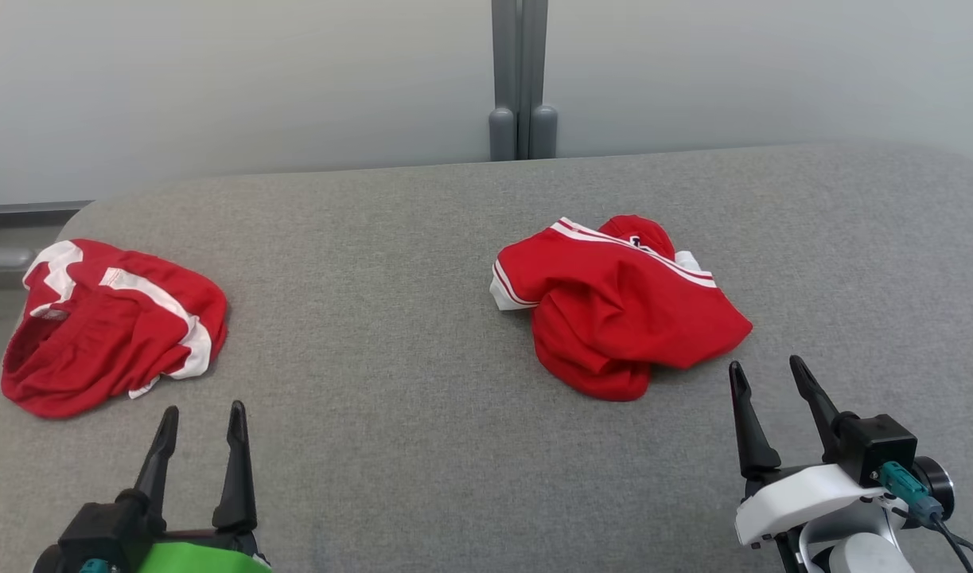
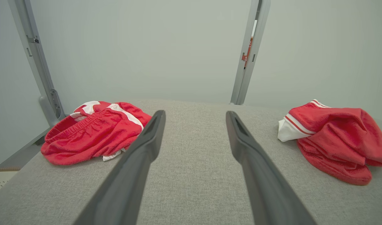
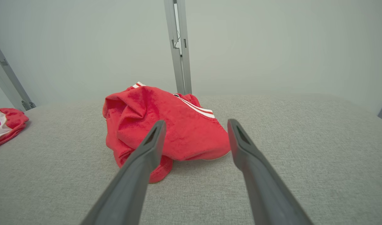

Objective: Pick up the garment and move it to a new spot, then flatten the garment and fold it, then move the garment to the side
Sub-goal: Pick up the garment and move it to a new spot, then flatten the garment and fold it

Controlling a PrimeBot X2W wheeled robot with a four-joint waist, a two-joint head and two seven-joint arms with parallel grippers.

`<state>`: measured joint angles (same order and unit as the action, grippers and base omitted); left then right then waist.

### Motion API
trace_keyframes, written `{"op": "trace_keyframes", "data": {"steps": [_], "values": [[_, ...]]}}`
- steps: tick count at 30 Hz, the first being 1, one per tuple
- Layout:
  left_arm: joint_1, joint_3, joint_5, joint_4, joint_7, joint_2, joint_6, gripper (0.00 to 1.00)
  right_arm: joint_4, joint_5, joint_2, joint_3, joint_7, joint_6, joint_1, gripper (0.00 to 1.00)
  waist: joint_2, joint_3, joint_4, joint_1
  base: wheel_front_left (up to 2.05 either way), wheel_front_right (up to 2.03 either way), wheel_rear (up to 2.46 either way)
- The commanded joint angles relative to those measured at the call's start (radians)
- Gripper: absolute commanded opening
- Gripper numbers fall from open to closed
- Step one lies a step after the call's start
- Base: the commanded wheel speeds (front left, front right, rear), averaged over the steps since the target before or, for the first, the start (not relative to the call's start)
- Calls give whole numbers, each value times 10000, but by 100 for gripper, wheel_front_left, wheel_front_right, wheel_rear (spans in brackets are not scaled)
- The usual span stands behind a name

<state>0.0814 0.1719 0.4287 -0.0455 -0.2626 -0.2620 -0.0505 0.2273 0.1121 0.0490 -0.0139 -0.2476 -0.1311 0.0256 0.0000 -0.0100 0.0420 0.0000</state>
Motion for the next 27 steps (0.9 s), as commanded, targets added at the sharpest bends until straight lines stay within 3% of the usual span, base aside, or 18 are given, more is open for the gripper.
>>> {"op": "trace_keyframes", "data": {"steps": [1, 6, 17, 19, 27], "values": [[239, -21, -72, -33, -30, 110, 172, 100, -9, 29, 24, 1, 27, 7, -76, 100, 0, -56, 169, 0, 0, 0, 0], [306, -104, -112, -296, -31, 334, 471, 100, -53, 49, 27, -16, 51, 7, 10, 100, 0, 31, 257, 0, 0, 0, 0], [-77, -490, -479, -400, -20, 649, 589, 100, -187, 54, 22, -454, 401, 7, 631, 100, 0, 363, 212, 0, 0, 0, 0], [-148, -517, -556, -387, -20, 723, 621, 100, -43, 290, 16, -877, 1067, 7, 1185, 100, 0, 434, 225, 0, 0, 0, 0], [-645, -340, -853, -298, -19, 976, 944, 100, 1527, 1050, 399, -2476, 5448, 10, 5379, 100, 0, 1074, 697, 0, 0, 0, 0]]}}
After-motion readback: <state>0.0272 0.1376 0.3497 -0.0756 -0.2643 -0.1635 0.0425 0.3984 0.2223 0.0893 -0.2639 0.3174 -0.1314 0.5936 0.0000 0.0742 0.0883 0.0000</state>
